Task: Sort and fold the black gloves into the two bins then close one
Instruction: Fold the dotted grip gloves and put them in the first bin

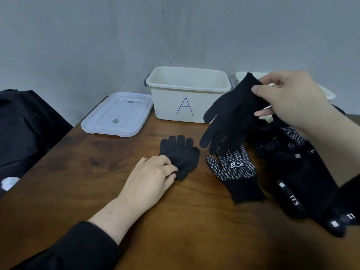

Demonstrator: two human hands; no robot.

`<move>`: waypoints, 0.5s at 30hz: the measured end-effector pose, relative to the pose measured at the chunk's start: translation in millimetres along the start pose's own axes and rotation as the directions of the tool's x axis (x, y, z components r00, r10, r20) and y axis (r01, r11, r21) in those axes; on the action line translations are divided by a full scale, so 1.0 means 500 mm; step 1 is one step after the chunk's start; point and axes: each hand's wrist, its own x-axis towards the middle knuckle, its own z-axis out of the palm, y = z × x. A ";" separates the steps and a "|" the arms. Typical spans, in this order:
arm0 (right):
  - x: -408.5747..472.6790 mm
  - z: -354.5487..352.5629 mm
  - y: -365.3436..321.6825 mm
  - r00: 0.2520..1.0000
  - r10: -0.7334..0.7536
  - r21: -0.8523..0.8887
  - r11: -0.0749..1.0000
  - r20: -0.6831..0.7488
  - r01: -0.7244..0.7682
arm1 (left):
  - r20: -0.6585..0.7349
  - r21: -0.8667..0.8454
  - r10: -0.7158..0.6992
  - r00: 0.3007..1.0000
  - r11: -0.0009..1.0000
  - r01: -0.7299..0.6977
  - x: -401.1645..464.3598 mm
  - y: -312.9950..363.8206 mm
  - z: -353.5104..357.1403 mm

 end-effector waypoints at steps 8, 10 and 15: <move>-0.005 0.004 0.001 1.000 0.020 0.023 1.000 -0.012 -0.020 | 0.043 -0.117 0.036 0.998 0.993 -0.031 -0.008 -0.019 -0.021; -0.004 0.006 0.003 1.000 0.020 0.026 0.999 -0.014 -0.020 | 0.203 -0.166 0.061 0.977 0.986 -0.027 -0.015 -0.019 -0.022; -0.003 0.026 0.006 0.999 0.038 0.089 0.995 0.005 -0.038 | 0.180 -0.242 -0.039 0.983 0.967 0.083 -0.011 -0.002 -0.030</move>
